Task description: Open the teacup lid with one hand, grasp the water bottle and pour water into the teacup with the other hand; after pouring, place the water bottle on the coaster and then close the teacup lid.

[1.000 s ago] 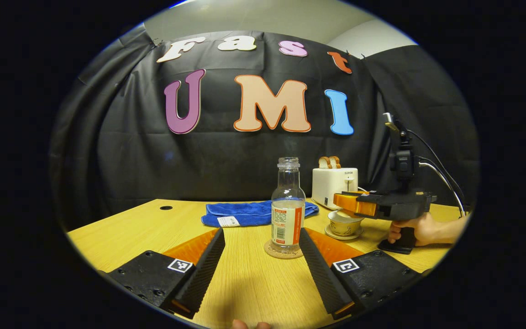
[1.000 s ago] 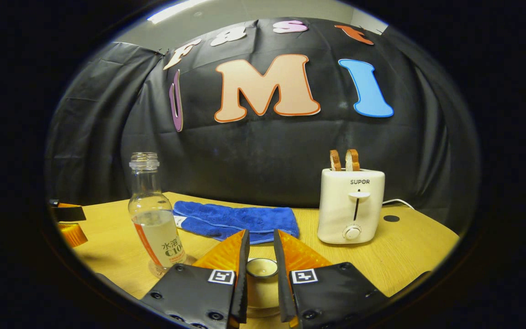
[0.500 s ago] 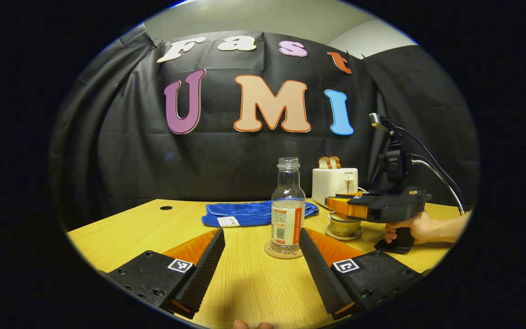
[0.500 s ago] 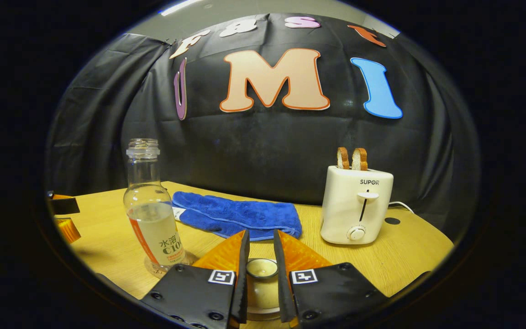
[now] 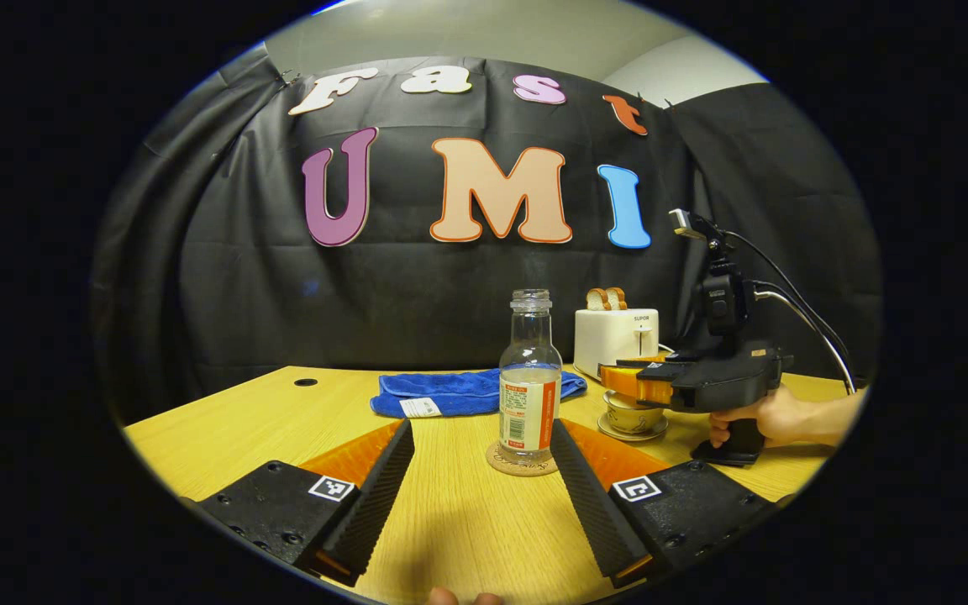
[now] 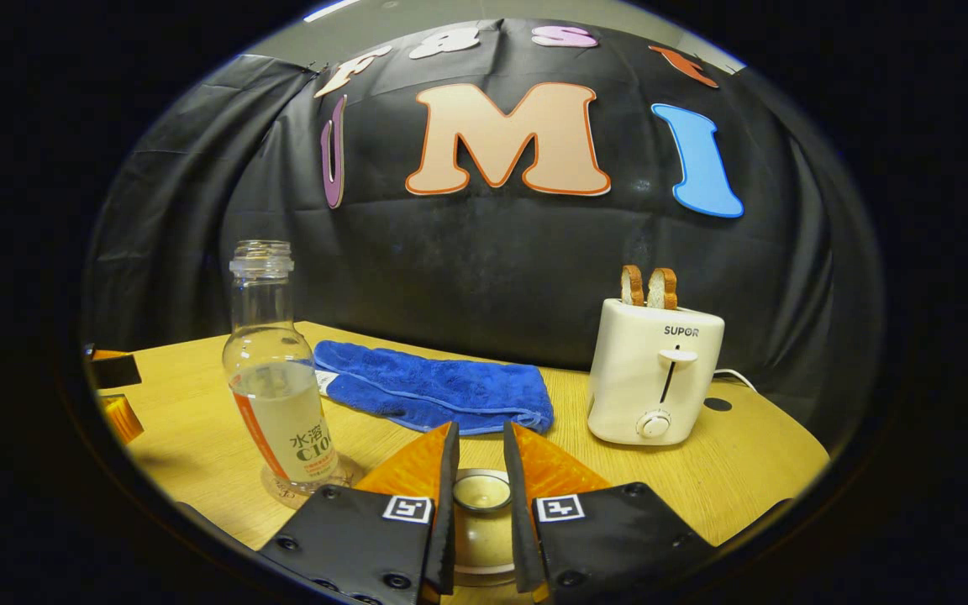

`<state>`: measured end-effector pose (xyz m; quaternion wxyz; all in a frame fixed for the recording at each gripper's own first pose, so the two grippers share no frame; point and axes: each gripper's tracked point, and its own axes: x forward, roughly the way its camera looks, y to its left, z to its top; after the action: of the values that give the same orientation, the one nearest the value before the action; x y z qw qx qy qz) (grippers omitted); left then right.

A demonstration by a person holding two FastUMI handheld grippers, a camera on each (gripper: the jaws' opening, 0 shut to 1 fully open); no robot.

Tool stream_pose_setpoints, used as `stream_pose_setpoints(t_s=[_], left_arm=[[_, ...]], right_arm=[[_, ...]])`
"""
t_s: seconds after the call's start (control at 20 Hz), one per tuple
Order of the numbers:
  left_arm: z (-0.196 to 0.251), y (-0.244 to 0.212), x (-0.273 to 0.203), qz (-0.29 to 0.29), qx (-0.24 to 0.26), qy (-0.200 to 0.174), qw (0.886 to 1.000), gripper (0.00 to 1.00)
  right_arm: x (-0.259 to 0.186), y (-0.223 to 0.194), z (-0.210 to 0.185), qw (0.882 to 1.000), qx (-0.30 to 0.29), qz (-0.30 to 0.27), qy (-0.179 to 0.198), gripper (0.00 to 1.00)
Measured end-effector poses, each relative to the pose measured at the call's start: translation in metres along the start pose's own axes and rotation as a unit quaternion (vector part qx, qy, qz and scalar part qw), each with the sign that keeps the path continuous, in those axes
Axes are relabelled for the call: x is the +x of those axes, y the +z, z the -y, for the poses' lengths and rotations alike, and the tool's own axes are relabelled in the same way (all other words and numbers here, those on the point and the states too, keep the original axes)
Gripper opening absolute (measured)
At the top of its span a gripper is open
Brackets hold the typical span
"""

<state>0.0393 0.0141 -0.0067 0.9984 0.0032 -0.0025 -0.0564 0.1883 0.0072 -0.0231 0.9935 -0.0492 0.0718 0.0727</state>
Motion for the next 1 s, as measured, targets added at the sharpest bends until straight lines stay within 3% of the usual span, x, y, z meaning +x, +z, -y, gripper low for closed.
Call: stream_pose_setpoints(t_s=[0.35, 0.6, 0.7, 0.85, 0.95, 1.0], left_arm=[[0.0, 0.0, 0.0, 0.0, 0.0, 0.0, 1.0, 0.95], [0.0, 0.0, 0.0, 0.0, 0.0, 0.0, 1.0, 0.95], [-0.003, -0.001, 0.0, -0.001, -0.001, 0.005, 1.0, 0.95], [-0.002, 0.0, -0.001, -0.001, 0.0, 0.005, 1.0, 0.95], [-0.003, 0.0, -0.001, -0.001, 0.0, 0.006, 1.0, 0.95], [-0.003, 0.0, 0.0, -0.001, -0.001, 0.006, 1.0, 0.95]], right_arm=[[-0.002, -0.001, -0.001, 1.0, 0.002, -0.002, 0.004, 0.35], [-0.008, 0.009, 0.005, 0.999, 0.016, 0.028, -0.001, 1.0], [-0.017, 0.017, 0.019, 0.997, 0.045, 0.064, -0.021, 0.92], [-0.018, 0.017, 0.028, 0.995, 0.047, 0.069, -0.051, 0.98], [-0.022, 0.016, 0.034, 0.994, 0.048, 0.067, -0.071, 0.93], [-0.028, 0.015, 0.037, 0.993, 0.049, 0.065, -0.085, 1.0]])
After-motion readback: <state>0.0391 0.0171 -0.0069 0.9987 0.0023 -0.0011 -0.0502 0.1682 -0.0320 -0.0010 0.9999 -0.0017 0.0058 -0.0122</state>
